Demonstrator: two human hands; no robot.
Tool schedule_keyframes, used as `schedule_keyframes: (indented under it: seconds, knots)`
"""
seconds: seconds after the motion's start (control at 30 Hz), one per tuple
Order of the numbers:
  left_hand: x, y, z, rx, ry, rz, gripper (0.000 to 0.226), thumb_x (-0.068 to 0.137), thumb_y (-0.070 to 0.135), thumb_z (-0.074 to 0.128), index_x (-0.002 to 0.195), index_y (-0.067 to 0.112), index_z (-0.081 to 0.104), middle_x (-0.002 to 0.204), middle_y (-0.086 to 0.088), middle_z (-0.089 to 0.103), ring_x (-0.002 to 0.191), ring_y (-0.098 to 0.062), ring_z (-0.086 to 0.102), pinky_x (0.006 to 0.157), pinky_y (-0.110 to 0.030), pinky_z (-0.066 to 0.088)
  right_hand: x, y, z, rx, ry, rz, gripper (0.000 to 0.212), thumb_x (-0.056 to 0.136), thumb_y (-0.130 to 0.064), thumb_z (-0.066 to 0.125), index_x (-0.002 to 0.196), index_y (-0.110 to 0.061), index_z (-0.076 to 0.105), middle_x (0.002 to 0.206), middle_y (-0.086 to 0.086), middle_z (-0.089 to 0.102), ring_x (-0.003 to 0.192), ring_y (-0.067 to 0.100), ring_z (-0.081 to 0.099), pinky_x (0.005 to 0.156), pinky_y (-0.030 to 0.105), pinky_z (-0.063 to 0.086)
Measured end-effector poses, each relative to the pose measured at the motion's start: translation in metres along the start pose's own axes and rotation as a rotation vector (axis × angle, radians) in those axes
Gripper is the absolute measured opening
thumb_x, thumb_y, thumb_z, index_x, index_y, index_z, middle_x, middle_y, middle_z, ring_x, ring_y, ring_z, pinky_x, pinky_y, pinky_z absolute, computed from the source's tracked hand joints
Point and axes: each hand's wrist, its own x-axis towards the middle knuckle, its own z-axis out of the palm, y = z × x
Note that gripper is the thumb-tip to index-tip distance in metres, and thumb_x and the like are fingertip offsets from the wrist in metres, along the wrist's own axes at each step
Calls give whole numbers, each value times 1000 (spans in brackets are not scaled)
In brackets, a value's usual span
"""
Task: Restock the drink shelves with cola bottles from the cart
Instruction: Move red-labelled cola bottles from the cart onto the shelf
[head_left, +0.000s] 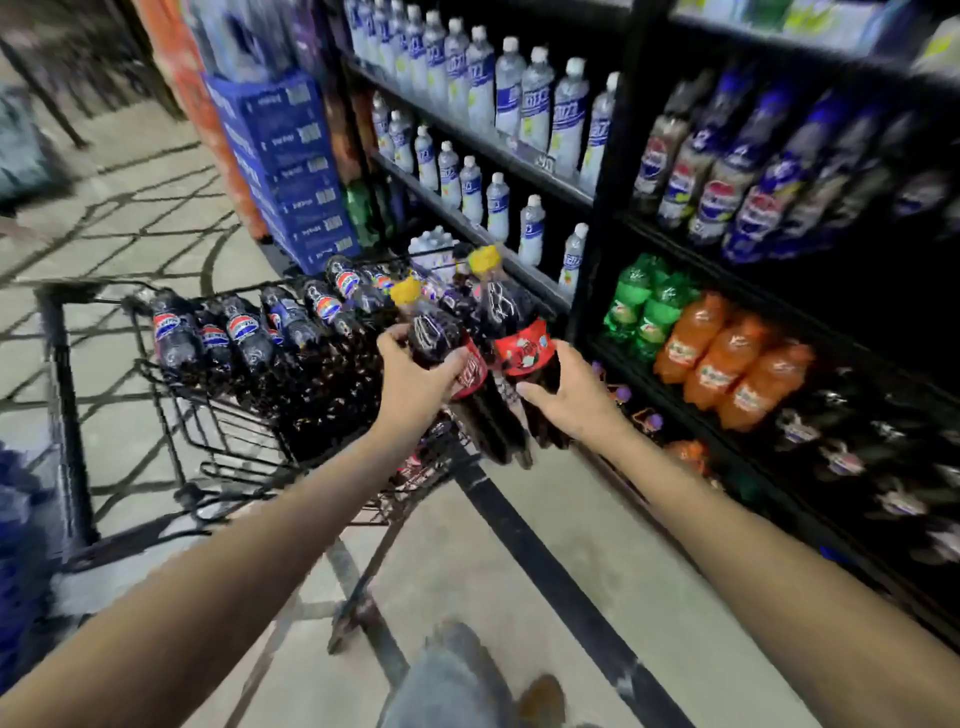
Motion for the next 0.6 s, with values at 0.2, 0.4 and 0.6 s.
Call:
schedule_keyframes:
  seconds: [0.2, 0.4, 0.6]
  knots:
    - [-78, 23, 70, -292, -257, -292, 40, 86, 25, 71, 114, 2, 56, 96, -10, 68, 75, -12, 69, 70, -27, 55, -100, 15, -62, 40, 218, 155, 45, 82, -37, 72, 117, -28, 47, 115, -7, 55, 107, 9, 50, 86, 27, 37]
    - [-175, 38, 100, -450, -488, -467, 35, 87, 33, 68, 112, 9, 63, 99, -10, 71, 86, -23, 68, 77, -36, 56, -217, 15, -85, 241, 437, 300, 45, 82, -33, 74, 119, -23, 50, 111, -10, 59, 103, 8, 55, 82, 22, 40]
    - [-285, 38, 115, -359, -690, -446, 45, 91, 36, 62, 126, 8, 57, 116, -10, 67, 102, -22, 65, 90, -38, 52, -352, 14, -93, 273, 604, 446, 41, 81, -38, 74, 111, -28, 48, 102, -18, 57, 90, -10, 54, 68, 10, 38]
